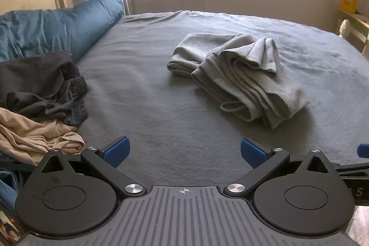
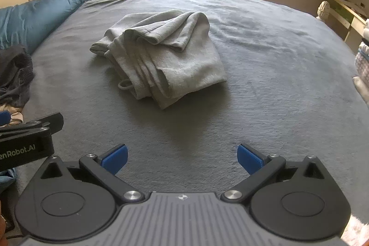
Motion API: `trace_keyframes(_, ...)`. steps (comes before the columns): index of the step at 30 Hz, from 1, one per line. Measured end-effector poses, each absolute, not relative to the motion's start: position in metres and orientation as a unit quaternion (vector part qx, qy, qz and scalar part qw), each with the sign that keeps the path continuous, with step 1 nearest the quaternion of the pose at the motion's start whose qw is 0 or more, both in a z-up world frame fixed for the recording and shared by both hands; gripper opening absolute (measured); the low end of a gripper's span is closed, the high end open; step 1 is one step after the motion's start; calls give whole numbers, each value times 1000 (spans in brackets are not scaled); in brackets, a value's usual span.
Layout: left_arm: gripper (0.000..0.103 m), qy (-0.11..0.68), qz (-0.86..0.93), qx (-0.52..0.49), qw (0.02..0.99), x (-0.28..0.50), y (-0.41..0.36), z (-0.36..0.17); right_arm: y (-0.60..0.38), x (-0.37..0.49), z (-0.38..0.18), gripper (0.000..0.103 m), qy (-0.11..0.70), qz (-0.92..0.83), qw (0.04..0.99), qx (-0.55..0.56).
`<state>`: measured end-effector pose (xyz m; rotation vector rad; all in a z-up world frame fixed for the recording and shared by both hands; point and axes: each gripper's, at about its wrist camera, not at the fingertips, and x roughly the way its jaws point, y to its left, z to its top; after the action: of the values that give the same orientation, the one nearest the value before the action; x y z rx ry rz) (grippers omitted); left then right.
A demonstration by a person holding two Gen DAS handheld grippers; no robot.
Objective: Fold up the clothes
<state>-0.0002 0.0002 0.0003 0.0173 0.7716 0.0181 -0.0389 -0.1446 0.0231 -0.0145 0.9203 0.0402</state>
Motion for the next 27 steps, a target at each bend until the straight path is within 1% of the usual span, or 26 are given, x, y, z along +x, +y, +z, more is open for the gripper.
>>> trace_keyframes(12, 103, 354, 31, 7, 935, -6, 4, 5, -149, -39, 22, 103, 438, -8, 899, -9)
trace_keyframes(19, 103, 361, 34, -3, 932, -1, 5, 0, -152, -38, 21, 103, 439, -20, 898, -12)
trace_keyframes(27, 103, 333, 14, 26, 943, 4, -11, 2, -165, -33, 21, 103, 440, -40, 897, -15)
